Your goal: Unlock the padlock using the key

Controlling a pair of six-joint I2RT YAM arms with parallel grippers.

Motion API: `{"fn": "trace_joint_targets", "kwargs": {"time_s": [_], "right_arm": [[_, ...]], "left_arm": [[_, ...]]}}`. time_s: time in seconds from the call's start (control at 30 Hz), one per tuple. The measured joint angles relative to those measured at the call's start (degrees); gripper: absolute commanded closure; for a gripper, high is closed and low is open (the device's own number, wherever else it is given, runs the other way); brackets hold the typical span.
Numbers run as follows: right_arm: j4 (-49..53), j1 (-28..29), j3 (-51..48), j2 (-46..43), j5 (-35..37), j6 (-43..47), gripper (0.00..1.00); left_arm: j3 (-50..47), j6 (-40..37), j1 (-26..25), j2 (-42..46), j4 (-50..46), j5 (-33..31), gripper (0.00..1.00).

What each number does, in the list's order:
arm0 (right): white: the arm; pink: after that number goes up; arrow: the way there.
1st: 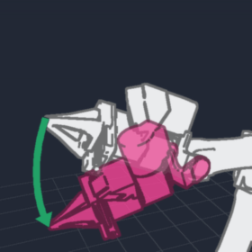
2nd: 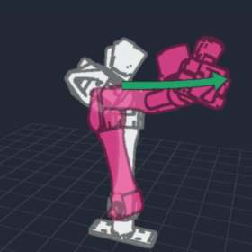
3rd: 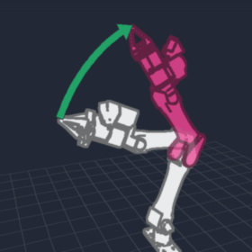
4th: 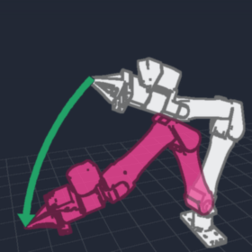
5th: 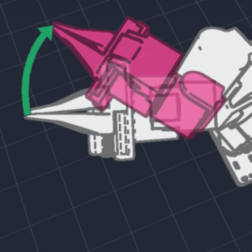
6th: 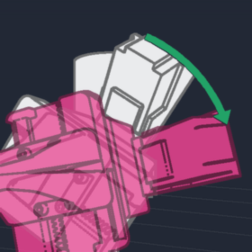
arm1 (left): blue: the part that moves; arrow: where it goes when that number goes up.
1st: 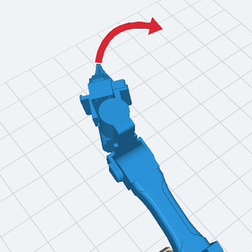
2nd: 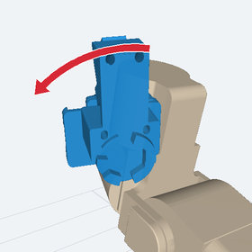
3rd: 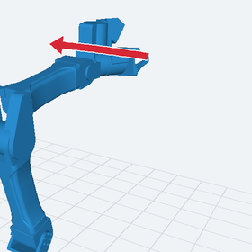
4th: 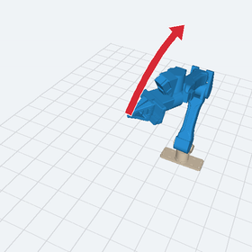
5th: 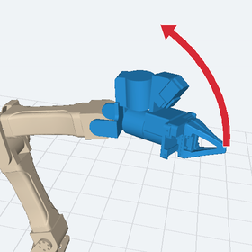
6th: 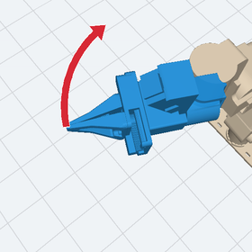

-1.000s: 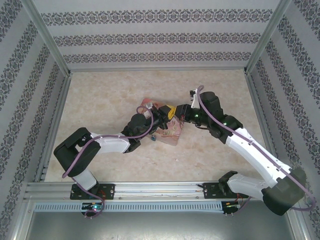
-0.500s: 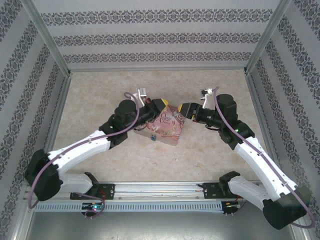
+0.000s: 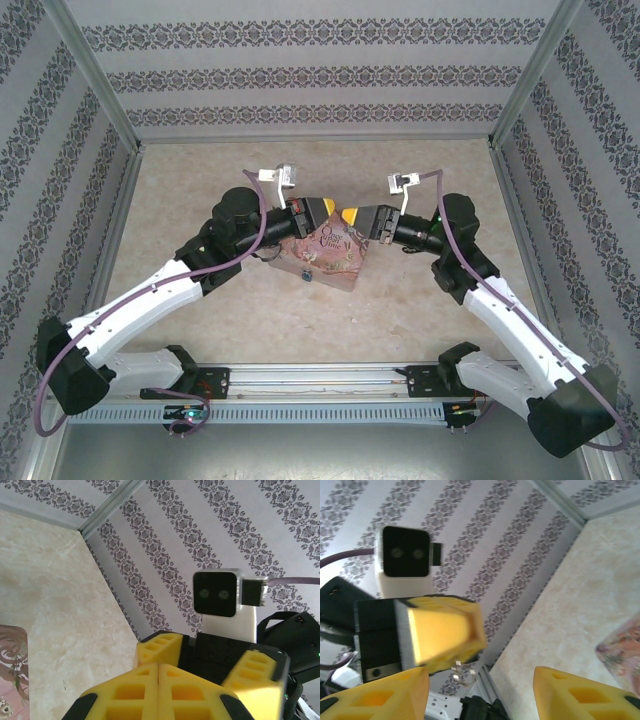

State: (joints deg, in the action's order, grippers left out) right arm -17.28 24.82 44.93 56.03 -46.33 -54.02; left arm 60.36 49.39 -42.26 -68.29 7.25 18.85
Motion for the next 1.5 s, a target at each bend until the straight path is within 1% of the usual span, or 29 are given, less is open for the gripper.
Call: {"fn": "trace_joint_targets", "kwargs": {"time_s": [0.33, 0.8, 0.97, 1.1, 1.2, 1.23, 1.27, 1.33, 1.4, 1.5], "right_arm": [[-5.73, 3.58, -1.92, 1.14, -0.24, -1.44, 0.55], [-8.96, 4.63, -3.1, 3.58, 0.26, -2.86, 0.68], [-9.77, 4.72, -3.1, 4.22, 0.15, -3.15, 0.78], [-10.47, 4.72, -3.06, 4.44, 0.15, -3.23, 0.84], [-10.54, 4.72, -3.06, 4.42, 0.2, -3.34, 0.92], [-10.49, 4.7, -3.06, 4.42, 0.2, -3.39, 0.96], [-10.45, 4.7, -3.06, 4.42, 0.2, -3.43, 1.0], [-10.45, 4.7, -3.06, 4.42, 0.22, -3.5, 1.0], [-10.45, 4.7, -3.06, 4.39, 0.28, -3.52, 1.0], [-10.45, 4.66, -3.1, 4.35, 0.46, -3.52, 1.0]], "left_arm": [[-0.02, -0.04, 0.0, -1.22, 1.29, 1.31, 1.0], [-0.13, 0.76, 0.0, -2.16, 3.87, 1.97, 1.0], [-0.13, 0.76, 0.0, -2.25, 3.91, 1.92, 1.0], [-0.13, 0.74, 0.04, -2.51, 3.93, 1.92, 1.0], [-0.13, 0.74, 0.31, -2.8, 3.93, 2.1, 1.0], [-0.13, 0.72, 0.37, -2.86, 3.96, 2.16, 1.0], [-0.13, 0.72, 0.39, -2.93, 3.93, 2.14, 1.0], [-0.13, 0.57, 0.39, -2.93, 3.96, 2.12, 0.93], [-0.13, 0.42, 0.39, -2.93, 3.98, 2.14, 0.89], [-0.13, 0.07, 0.66, -2.84, 3.93, 2.4, 0.79]]}}
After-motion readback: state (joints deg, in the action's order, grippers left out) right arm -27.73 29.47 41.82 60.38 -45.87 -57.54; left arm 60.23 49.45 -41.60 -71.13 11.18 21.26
